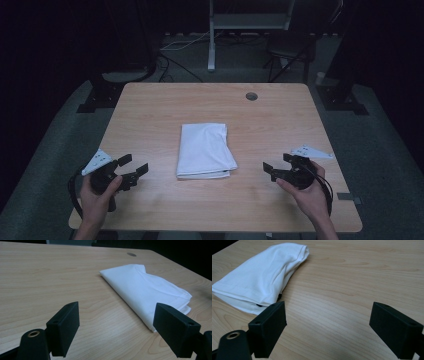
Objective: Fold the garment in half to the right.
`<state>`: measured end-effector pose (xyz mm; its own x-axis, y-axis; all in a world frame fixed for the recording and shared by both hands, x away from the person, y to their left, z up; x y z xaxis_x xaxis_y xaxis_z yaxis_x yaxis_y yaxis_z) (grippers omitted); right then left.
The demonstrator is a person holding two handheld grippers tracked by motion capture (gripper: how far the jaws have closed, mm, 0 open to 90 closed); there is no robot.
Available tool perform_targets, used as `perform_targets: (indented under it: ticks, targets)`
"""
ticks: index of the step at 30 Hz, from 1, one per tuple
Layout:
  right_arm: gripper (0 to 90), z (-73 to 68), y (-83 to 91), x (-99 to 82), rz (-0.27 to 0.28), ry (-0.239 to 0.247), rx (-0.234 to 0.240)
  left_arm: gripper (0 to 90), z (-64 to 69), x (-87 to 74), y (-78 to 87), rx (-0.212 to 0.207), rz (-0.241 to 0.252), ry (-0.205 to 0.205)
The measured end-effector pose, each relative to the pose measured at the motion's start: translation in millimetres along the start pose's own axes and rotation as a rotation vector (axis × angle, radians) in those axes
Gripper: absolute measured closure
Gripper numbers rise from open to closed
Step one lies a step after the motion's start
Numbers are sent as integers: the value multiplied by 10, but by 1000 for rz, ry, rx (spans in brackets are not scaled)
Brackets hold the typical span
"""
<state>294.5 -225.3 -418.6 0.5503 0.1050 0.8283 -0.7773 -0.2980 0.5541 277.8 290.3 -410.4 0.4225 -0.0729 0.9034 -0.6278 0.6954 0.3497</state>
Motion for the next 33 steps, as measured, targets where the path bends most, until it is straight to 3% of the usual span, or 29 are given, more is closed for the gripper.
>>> perform_targets:
  ticks: [17,33]
  targets:
    - [131,142,144,-76,21,-16,-21,213,-41,-76,111,21,4,13]
    - [131,374,289,-212,46,-48,-60,213,-126,-135,183,59,9,24]
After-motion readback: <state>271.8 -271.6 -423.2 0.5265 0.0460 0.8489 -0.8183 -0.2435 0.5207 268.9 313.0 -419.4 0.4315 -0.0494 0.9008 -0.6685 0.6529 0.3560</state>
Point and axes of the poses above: each handheld gripper's, and its own axes: y roughly backward along the jaws, x roughly out of its top, z roughly to its right, the point moved 1 cm from there along -y, roughly forward along the jaws, and after that the axes turned 11 degrees about -x, right-handed, at the moved point
